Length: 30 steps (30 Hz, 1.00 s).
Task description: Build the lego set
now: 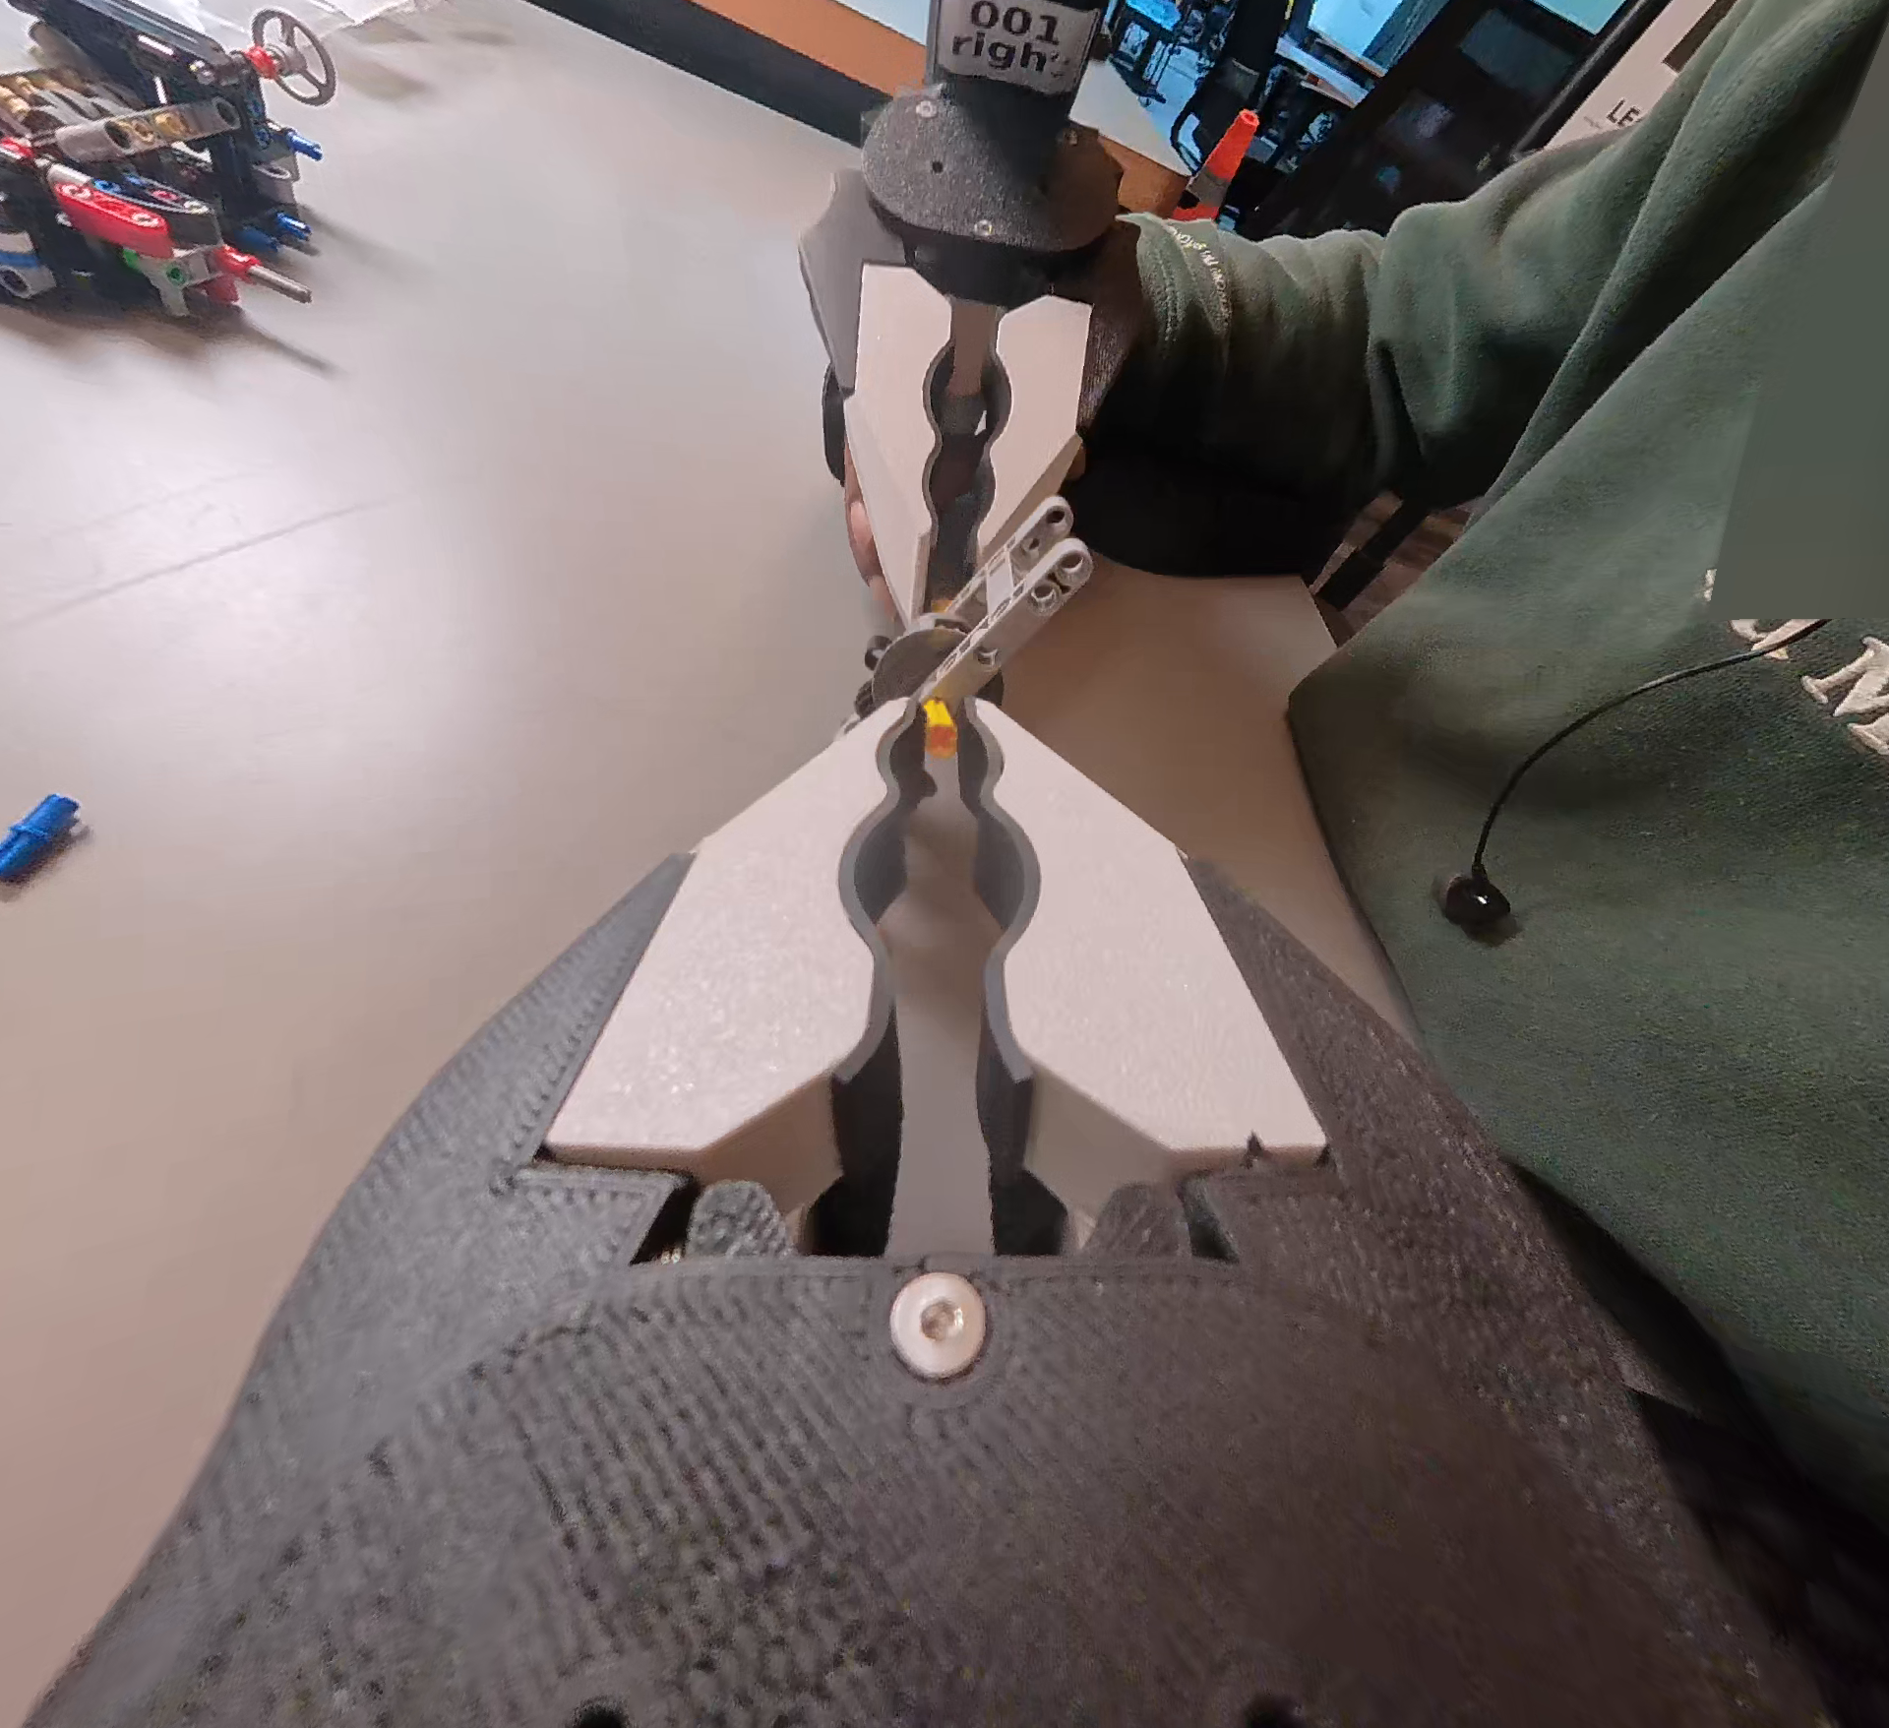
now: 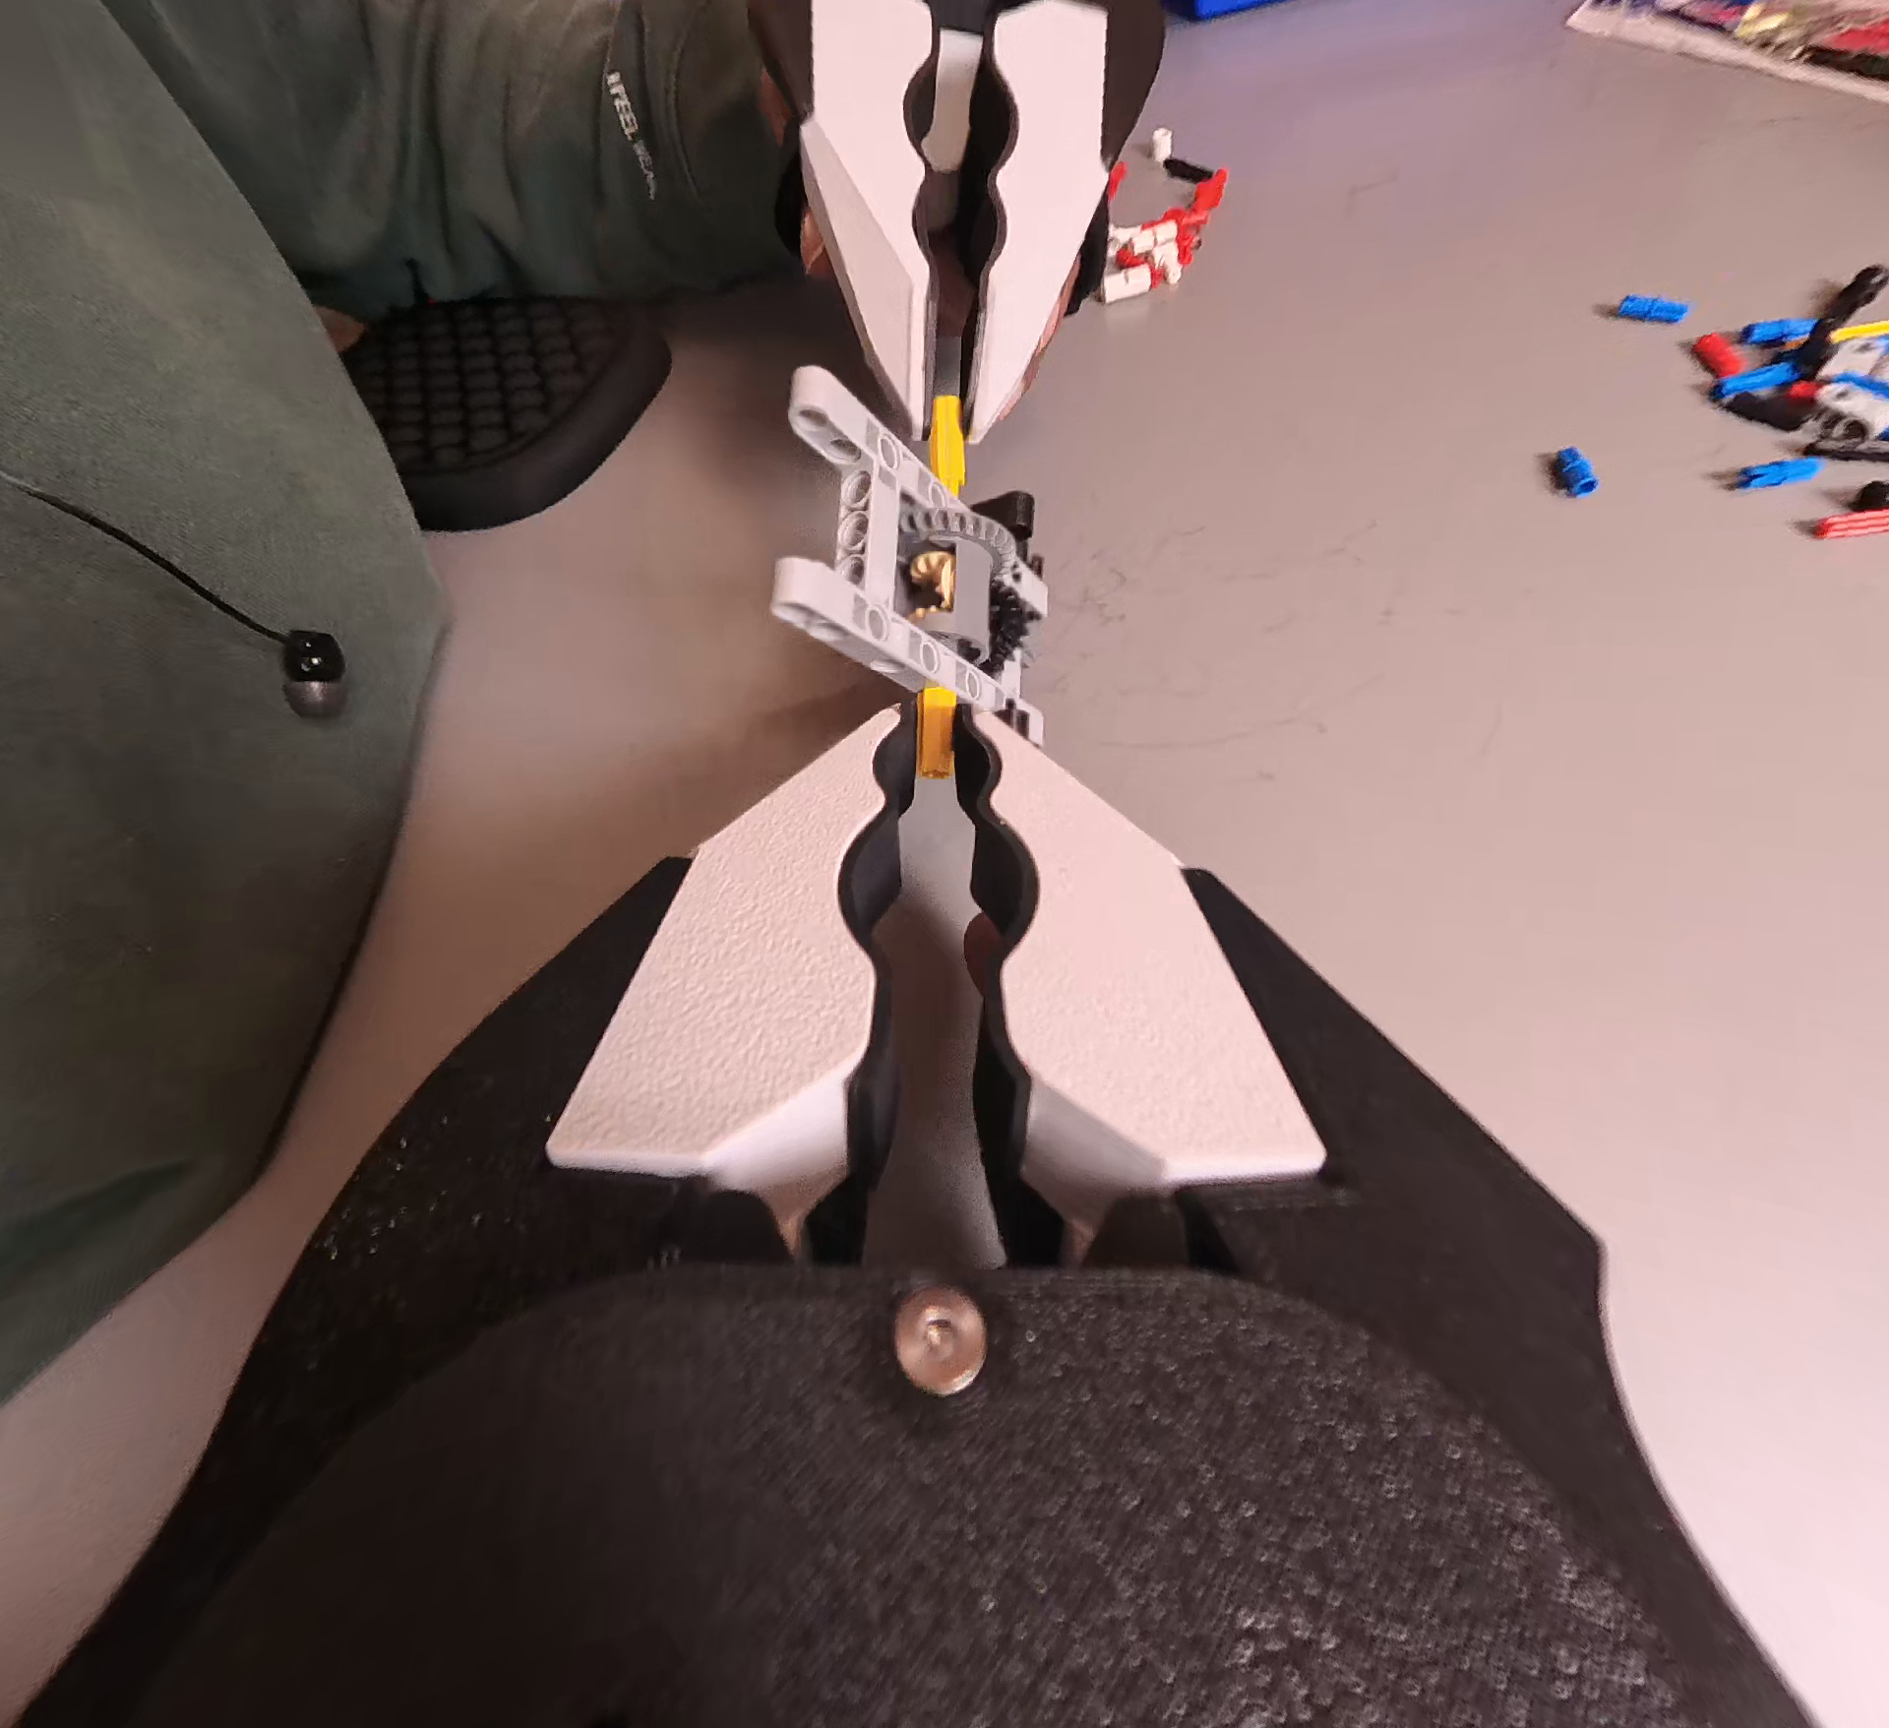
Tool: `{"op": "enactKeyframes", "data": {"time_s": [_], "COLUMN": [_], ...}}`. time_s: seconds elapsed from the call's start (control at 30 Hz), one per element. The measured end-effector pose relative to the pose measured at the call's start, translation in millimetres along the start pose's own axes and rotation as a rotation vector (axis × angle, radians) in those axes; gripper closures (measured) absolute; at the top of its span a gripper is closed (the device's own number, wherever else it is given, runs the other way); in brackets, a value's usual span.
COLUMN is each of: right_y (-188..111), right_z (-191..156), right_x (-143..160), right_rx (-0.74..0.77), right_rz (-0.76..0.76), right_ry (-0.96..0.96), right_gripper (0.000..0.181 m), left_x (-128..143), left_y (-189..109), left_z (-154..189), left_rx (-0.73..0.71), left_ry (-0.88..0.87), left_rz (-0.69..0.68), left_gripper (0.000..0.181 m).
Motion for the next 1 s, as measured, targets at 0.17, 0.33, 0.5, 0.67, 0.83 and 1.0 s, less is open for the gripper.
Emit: {"op": "enactKeyframes", "data": {"time_s": [0.17, 0.33, 0.5, 0.67, 0.83, 1.0], "right_y": [0, 0, -2, -7, -16, -23], "right_z": [0, 1, -1, -4, -4, -8], "right_x": [0, 1, -2, -13, -28, -44], "right_rx": [-0.005, -0.003, -0.017, -0.047, -0.083, -0.110], "right_rz": [-0.001, -0.011, 0.024, 0.120, 0.246, 0.360], "right_ry": [0.006, 0.007, 0.007, 0.024, 0.088, 0.128], "right_gripper": [0.175, 0.175, 0.175, 0.175, 0.175, 0.175], "left_x": [4, 11, 7, -7, -19, -36], "left_y": [0, 2, 0, -3, -8, -11], "left_z": [0, -2, 5, 13, 19, 31], "left_rx": [-0.013, -0.020, 0.037, 0.076, 0.098, 0.187], "left_ry": [0.043, 0.085, 0.146, 0.194, 0.232, 0.246], "left_rz": [-0.040, -0.056, 0.016, 0.133, 0.260, 0.458], "left_gripper": [0.177, 0.177, 0.178, 0.178, 0.178, 0.180]}}
Point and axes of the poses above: each gripper's, where its closed fingertips meet, y out along the fingers, x out of its underside, z = x × y across the jaws, the point moved 4 cm from there along -y, back along the fingers, and after that the axes turned 14 degrees about x, right-handed, at the moved point
